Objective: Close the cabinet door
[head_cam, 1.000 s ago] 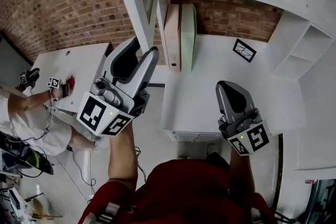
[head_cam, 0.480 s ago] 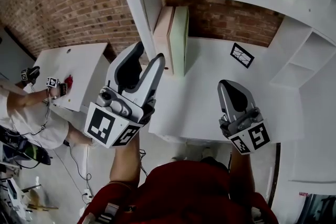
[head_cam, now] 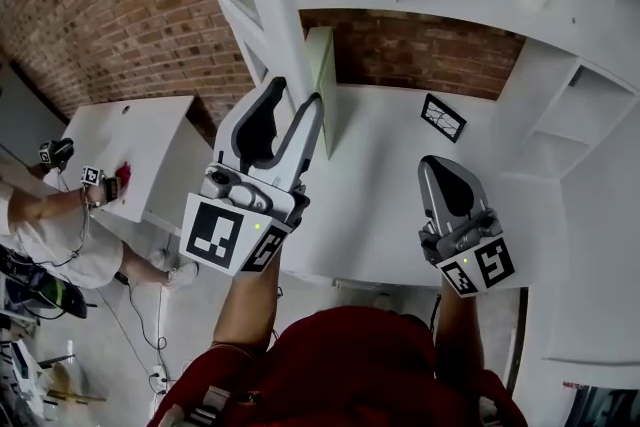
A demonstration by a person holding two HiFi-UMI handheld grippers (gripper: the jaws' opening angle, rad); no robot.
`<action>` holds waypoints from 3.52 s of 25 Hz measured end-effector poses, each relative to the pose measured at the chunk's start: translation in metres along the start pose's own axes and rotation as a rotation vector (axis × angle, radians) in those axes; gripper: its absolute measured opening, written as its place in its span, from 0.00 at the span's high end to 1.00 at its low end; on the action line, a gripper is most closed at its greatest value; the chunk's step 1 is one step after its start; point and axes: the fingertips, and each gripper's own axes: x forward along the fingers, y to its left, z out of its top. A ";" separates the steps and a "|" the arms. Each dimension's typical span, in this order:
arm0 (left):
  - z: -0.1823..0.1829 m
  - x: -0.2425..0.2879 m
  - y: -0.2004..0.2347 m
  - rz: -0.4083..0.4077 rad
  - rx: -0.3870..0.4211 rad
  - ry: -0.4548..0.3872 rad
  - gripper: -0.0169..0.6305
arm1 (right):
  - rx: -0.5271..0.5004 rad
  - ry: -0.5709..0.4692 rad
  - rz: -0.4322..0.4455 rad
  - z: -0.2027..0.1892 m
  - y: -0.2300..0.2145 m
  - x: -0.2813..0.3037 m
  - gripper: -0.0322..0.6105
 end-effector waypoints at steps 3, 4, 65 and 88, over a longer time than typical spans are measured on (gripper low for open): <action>-0.007 0.021 -0.008 0.022 0.008 0.014 0.71 | 0.004 0.000 -0.014 0.005 -0.019 -0.011 0.93; -0.009 0.028 -0.009 0.027 0.008 0.019 0.72 | 0.004 0.001 -0.015 0.006 -0.024 -0.014 0.93; -0.092 0.196 0.025 0.118 0.076 0.105 0.86 | 0.057 0.085 -0.052 -0.034 -0.110 -0.007 0.93; -0.093 0.178 0.028 0.038 0.009 0.114 0.89 | 0.011 0.080 -0.069 -0.017 -0.092 0.003 0.93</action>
